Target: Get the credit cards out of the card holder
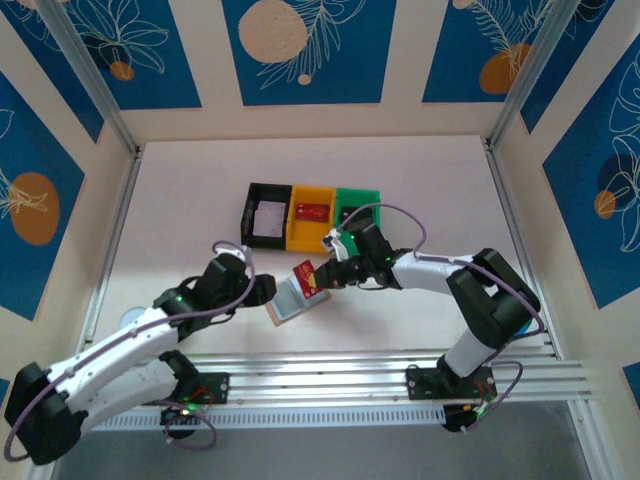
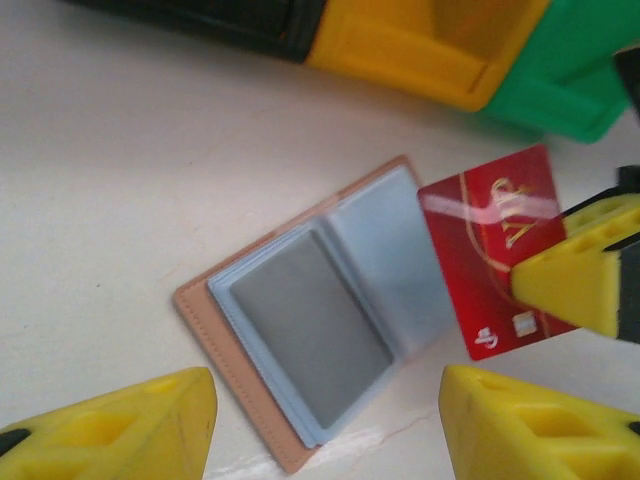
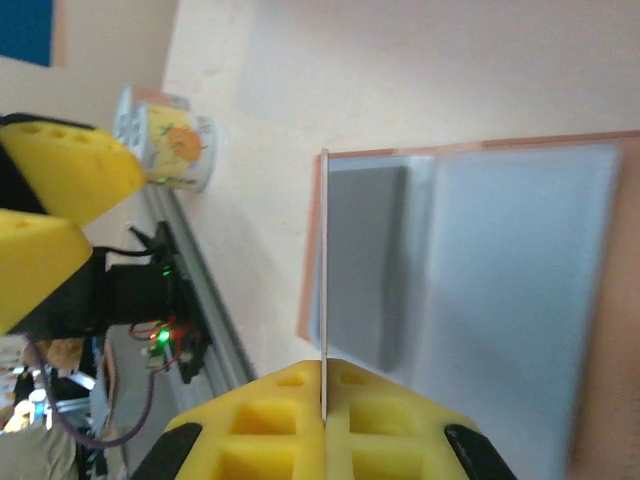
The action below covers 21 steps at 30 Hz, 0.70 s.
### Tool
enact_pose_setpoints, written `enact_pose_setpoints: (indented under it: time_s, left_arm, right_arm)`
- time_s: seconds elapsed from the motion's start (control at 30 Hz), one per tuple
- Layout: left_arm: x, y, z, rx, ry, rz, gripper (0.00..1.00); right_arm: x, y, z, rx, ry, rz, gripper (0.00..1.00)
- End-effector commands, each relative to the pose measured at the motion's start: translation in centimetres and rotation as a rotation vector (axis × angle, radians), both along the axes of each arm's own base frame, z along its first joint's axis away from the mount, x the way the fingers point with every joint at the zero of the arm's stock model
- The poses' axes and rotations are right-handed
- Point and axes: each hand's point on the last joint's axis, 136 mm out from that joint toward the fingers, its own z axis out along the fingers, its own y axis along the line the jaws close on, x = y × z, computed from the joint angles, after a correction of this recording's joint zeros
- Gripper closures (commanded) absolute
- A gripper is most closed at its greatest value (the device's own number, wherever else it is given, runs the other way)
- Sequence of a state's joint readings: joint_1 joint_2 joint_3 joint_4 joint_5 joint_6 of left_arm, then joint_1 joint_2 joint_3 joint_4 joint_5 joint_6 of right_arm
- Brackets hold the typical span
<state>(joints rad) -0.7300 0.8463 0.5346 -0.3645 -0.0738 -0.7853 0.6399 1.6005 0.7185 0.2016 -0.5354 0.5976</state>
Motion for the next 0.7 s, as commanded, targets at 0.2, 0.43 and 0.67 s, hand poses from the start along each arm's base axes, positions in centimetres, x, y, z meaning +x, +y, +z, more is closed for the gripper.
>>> enact_pose_setpoints:
  time_s: [0.2, 0.43, 0.67]
  left_arm:
    - [-0.8, -3.8, 1.8, -0.313, -0.051, -0.098, 0.38]
    - [-0.5, -6.3, 3.3, -0.47, -0.08, -0.143, 0.39]
    - [-0.5, -7.2, 4.2, -0.526, -0.107, -0.157, 0.46]
  right_arm:
    - [-3.2, 1.5, 5.3, 0.252, -0.059, 0.178, 1.0]
    - [-4.3, 1.9, 6.0, 0.298, -0.041, 0.249, 1.0]
    - [-4.8, 2.3, 6.1, 0.307, -0.028, 0.282, 1.0]
